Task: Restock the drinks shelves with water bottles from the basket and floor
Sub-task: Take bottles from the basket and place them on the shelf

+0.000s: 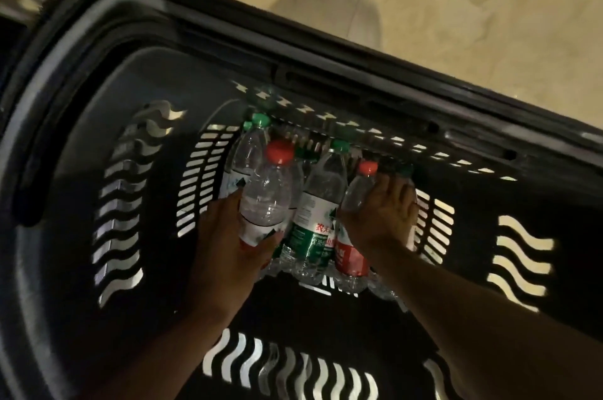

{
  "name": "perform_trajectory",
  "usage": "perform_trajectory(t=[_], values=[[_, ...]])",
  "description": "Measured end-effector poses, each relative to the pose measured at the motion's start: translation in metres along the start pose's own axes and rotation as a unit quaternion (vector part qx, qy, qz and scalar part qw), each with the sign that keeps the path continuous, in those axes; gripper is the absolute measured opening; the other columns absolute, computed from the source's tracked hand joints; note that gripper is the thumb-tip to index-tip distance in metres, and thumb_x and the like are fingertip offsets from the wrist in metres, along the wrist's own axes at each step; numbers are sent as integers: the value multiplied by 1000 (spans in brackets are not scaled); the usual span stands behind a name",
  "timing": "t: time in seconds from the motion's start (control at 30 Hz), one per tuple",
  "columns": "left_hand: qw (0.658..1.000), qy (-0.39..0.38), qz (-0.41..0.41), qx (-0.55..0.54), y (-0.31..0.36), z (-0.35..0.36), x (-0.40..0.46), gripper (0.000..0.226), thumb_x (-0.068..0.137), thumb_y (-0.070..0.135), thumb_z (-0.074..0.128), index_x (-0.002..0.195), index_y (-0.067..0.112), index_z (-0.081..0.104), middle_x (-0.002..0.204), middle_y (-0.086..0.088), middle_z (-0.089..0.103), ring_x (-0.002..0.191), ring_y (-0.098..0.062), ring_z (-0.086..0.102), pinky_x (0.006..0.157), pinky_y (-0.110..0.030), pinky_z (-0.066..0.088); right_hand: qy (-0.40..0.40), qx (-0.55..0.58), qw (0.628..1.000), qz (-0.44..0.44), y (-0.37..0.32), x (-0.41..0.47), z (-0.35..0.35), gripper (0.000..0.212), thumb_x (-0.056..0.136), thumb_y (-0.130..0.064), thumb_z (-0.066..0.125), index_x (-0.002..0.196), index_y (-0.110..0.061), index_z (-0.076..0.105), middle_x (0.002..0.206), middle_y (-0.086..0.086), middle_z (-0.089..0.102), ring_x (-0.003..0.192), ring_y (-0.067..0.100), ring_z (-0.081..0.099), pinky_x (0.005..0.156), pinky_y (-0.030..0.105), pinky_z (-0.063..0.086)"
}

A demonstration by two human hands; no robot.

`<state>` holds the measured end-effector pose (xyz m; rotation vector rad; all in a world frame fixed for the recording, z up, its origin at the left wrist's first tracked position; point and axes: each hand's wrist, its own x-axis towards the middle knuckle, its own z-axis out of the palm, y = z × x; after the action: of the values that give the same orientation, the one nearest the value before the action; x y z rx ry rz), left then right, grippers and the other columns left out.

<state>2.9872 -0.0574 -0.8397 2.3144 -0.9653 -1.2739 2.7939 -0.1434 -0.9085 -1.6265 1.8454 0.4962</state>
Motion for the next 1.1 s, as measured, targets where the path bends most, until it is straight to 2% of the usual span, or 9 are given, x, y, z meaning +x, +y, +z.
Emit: perform_trajectory(t=[0.13, 0.27, 0.47, 0.57, 0.73, 0.83, 0.9, 1.03, 1.1], values=[[1000, 3, -6, 6, 1, -2, -10, 71, 75, 47, 76, 138, 23, 54, 130, 3, 56, 127, -16, 52, 101, -42, 53, 44, 211, 974, -75, 8, -27, -6, 81, 81, -35, 83, 146, -32, 35, 153, 9, 41, 144, 17, 25, 120, 50, 22], [1000, -2, -20, -3, 1, -3, -18, 68, 78, 26, 84, 138, 25, 53, 131, 4, 57, 128, -18, 53, 102, -45, 53, -80, 388, 915, -79, 23, -61, -16, 71, 92, -32, 74, 150, -41, 34, 141, -4, 57, 121, 9, 62, 94, 44, 59], [999, -24, -28, -11, -5, 3, -22, 70, 76, 27, 84, 138, 30, 53, 133, 7, 55, 127, -12, 55, 103, -42, 53, -81, 386, 919, -19, 29, -64, -8, 87, 80, -28, 86, 151, -35, 35, 127, -14, 66, 113, 0, 64, 95, 31, 56], [999, -43, -26, -14, 0, 4, -24, 74, 77, 27, 83, 143, 28, 50, 137, 4, 58, 130, -15, 55, 105, -42, 51, -88, 340, 936, -24, 30, -64, -15, 67, 78, -32, 87, 136, -26, 54, 108, -19, 67, 92, -15, 63, 84, 14, 56], [997, -29, -42, -57, 33, -28, -54, 69, 77, 20, 86, 138, 30, 56, 122, 10, 71, 115, 0, 64, 101, -35, 54, -94, 322, 940, -55, 33, -93, -72, 48, 74, -37, 87, 117, -36, 65, 99, -21, 72, 92, -12, 68, 83, 17, 55], [989, -43, -69, -123, 61, -62, -87, 69, 75, 13, 88, 136, 23, 59, 121, 1, 73, 115, -17, 68, 104, -50, 53, -103, 317, 939, -86, 28, -129, -127, 61, 71, -37, 89, 126, -35, 63, 104, -21, 73, 91, -19, 65, 77, 7, 51], [984, -29, -67, -160, 86, -90, -114, 73, 73, 8, 88, 139, 17, 57, 122, -5, 72, 116, -25, 67, 104, -53, 51, -93, 319, 936, -116, 19, -160, -172, 63, 70, -34, 90, 129, -32, 65, 108, -18, 74, 95, -12, 69, 83, 12, 54], [964, -6, -55, -261, 145, -161, -182, 73, 69, -7, 84, 136, 8, 59, 109, -1, 77, 99, -9, 73, 82, -22, 58, -109, 383, 904, -157, -6, -227, -275, 58, 73, -15, 89, 127, -18, 68, 113, -5, 77, 105, 13, 73, 94, 29, 58], [951, 3, -43, -307, 173, -201, -219, 69, 63, -4, 84, 128, 11, 64, 99, 5, 79, 89, -1, 73, 74, -13, 56, -110, 416, 890, -151, -20, -263, -323, 59, 74, -9, 89, 128, -15, 67, 113, -2, 77, 105, 13, 73, 96, 32, 58]])
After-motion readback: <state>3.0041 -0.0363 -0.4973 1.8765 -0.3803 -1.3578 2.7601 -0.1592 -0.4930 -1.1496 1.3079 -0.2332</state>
